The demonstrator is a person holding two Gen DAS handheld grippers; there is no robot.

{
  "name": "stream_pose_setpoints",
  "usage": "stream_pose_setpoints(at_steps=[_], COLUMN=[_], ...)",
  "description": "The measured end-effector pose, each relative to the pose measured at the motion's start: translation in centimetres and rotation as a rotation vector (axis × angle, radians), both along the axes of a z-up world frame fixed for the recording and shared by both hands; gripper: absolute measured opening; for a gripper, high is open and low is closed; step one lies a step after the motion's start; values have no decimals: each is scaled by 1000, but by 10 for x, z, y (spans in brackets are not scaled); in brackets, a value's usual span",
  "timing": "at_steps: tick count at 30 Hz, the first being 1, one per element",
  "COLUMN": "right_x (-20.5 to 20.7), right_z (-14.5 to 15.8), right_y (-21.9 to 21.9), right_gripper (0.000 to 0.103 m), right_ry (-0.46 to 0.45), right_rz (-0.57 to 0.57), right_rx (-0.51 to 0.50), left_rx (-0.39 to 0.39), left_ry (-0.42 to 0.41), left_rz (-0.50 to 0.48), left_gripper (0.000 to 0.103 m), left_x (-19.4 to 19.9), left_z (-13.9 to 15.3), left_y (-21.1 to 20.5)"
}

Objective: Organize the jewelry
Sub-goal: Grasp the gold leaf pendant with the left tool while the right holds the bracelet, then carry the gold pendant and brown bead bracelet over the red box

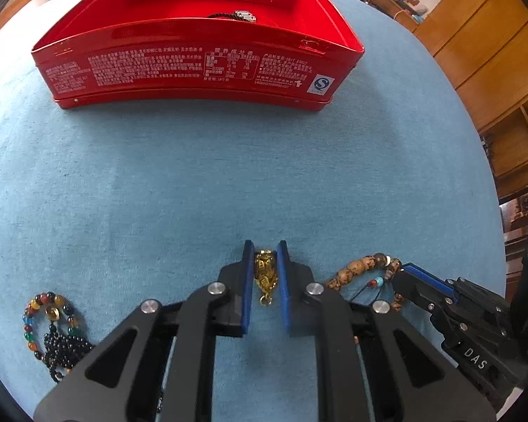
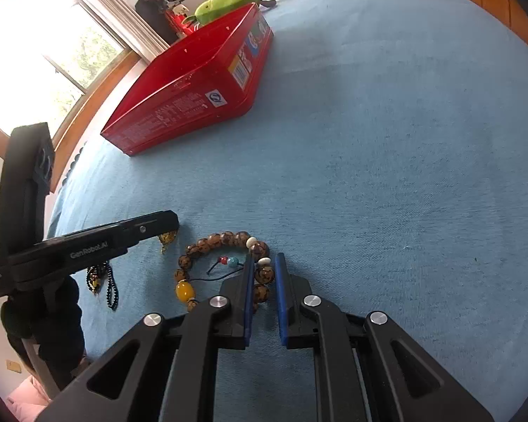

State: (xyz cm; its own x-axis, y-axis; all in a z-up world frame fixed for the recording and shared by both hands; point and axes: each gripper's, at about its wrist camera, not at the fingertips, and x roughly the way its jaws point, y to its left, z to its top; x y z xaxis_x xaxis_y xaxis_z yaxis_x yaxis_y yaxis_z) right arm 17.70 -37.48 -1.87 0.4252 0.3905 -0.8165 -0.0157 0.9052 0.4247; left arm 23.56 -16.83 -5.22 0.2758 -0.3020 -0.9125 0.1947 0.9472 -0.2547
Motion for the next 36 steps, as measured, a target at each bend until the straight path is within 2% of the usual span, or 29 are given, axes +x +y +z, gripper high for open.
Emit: stream_pose_setpoints(at_steps=[4,17,25,29,36], right_x=[-1,-7,-5,-7,-10], right_z=[0,1,0,3,16], right_y=[-3,8,25,36,37], right_gripper=[11,11,14,11,11], right_ry=[-4,12,39,28,30], right_rz=[1,28,48,54,58], right_rx=[9,5,-79,-150,-30], left_rx=[-9,-5,-1,-13,-32], left_ry=[-9,-57,-47,-46,-74], left_rz=[-14,-21,-16,-24,-32], left_gripper=[11,11,11,11,11], left_x=[-1,-33,-29,-21,-29], left_z=[0,16,7,5,16], left_y=[0,40,54,41,56])
